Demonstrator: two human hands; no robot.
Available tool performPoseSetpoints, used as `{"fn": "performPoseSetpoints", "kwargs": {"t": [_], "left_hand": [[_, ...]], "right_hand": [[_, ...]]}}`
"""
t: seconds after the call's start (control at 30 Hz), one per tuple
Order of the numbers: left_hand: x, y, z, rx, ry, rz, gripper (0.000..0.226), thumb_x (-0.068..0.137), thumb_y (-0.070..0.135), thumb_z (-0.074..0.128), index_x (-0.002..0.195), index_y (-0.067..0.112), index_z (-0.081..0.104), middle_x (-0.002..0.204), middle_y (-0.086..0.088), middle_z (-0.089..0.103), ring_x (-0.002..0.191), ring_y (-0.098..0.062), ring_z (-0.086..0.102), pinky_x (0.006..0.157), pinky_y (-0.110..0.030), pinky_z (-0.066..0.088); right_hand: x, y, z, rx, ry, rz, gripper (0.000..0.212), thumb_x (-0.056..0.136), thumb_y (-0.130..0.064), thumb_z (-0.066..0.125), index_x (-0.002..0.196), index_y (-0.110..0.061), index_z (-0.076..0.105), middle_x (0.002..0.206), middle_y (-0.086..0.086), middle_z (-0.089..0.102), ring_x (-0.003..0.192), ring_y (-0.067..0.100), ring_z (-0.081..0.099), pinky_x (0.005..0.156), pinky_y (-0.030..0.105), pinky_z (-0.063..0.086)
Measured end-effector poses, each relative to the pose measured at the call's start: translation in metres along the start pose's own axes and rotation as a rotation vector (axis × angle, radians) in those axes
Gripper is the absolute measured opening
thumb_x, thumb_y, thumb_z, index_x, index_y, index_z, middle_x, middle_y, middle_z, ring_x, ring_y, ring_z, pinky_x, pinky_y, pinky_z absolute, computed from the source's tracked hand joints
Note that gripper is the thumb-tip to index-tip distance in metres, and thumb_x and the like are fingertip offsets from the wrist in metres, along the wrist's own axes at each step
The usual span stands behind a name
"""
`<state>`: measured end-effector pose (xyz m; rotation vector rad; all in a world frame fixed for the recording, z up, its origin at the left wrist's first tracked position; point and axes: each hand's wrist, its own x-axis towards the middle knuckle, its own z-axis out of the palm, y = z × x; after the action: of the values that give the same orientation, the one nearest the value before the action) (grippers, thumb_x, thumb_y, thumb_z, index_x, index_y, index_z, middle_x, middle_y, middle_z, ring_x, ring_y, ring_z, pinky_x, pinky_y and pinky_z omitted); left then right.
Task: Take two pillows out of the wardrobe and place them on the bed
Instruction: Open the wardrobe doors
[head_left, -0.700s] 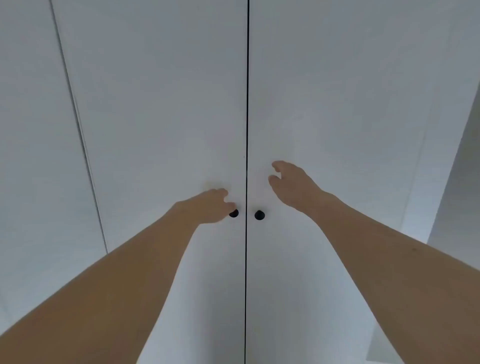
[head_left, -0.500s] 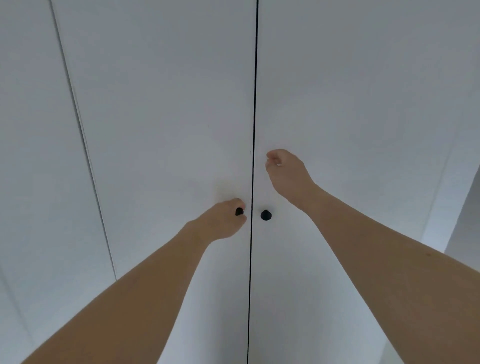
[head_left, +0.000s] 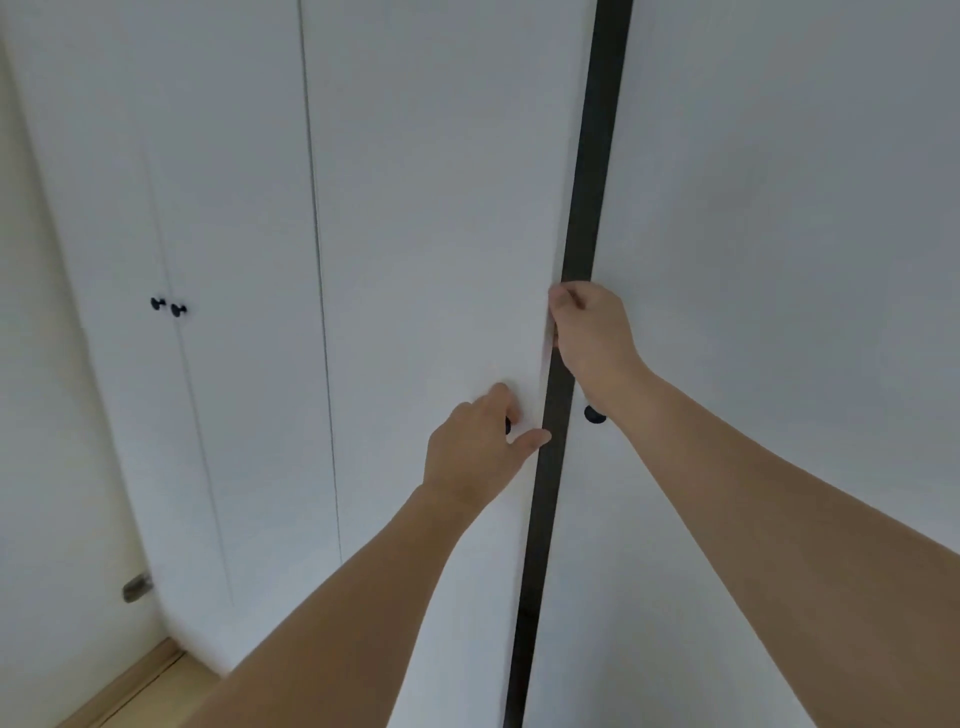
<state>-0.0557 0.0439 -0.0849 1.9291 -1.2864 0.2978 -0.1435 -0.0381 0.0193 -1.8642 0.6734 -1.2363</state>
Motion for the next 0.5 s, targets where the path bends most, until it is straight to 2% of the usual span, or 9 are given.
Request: {"fn": "performPoseSetpoints", "kwargs": {"t": [0.1, 0.23, 0.3, 0.4, 0.5], "left_hand": [[-0.027, -0.01, -0.023, 0.101, 0.075, -0.008, 0.04, 0.084, 0.061, 0.057, 0.092, 0.026, 0.039, 0.08, 0.01, 0.059, 0.068, -0.012, 0.058, 0.061, -0.025, 0.046], [-0.068, -0.032, -0.057, 0.155, 0.175, -0.065, 0.048, 0.079, 0.055, 0.061, 0.096, 0.024, 0.029, 0.074, 0.006, 0.055, 0.054, -0.016, 0.052, 0.051, -0.026, 0.043], [-0.086, -0.046, -0.074, 0.183, 0.267, -0.087, 0.054, 0.075, 0.053, 0.066, 0.101, 0.02, 0.032, 0.081, 0.006, 0.055, 0.056, -0.019, 0.05, 0.052, -0.027, 0.043], [-0.109, -0.072, -0.098, 0.278, 0.424, -0.064, 0.066, 0.067, 0.053, 0.074, 0.107, 0.018, 0.035, 0.093, 0.003, 0.056, 0.064, -0.019, 0.054, 0.049, -0.026, 0.039], [-0.127, -0.098, -0.119, 0.321, 0.558, -0.042, 0.065, 0.066, 0.051, 0.074, 0.107, 0.014, 0.04, 0.095, 0.0, 0.057, 0.069, -0.02, 0.059, 0.042, -0.025, 0.041]], "right_hand": [[-0.026, -0.011, 0.007, 0.063, -0.09, -0.063, 0.021, 0.1, -0.023, 0.048, 0.105, -0.015, 0.066, 0.102, 0.001, 0.069, 0.096, 0.02, 0.066, 0.088, 0.039, 0.056], [-0.059, -0.036, 0.03, 0.086, -0.181, -0.176, 0.016, 0.094, -0.02, 0.058, 0.1, -0.012, 0.07, 0.094, 0.001, 0.072, 0.087, 0.021, 0.068, 0.082, 0.042, 0.058], [-0.071, -0.051, 0.047, 0.075, -0.213, -0.249, 0.015, 0.091, -0.024, 0.063, 0.093, -0.012, 0.072, 0.087, 0.0, 0.072, 0.083, 0.021, 0.068, 0.081, 0.045, 0.057], [-0.086, -0.069, 0.075, 0.118, -0.283, -0.311, 0.009, 0.089, -0.023, 0.066, 0.082, -0.02, 0.071, 0.078, -0.004, 0.071, 0.079, 0.019, 0.069, 0.078, 0.041, 0.057], [-0.097, -0.082, 0.107, 0.209, -0.331, -0.349, 0.002, 0.086, -0.022, 0.07, 0.085, -0.021, 0.071, 0.078, -0.006, 0.07, 0.076, 0.013, 0.066, 0.072, 0.031, 0.053]]}}
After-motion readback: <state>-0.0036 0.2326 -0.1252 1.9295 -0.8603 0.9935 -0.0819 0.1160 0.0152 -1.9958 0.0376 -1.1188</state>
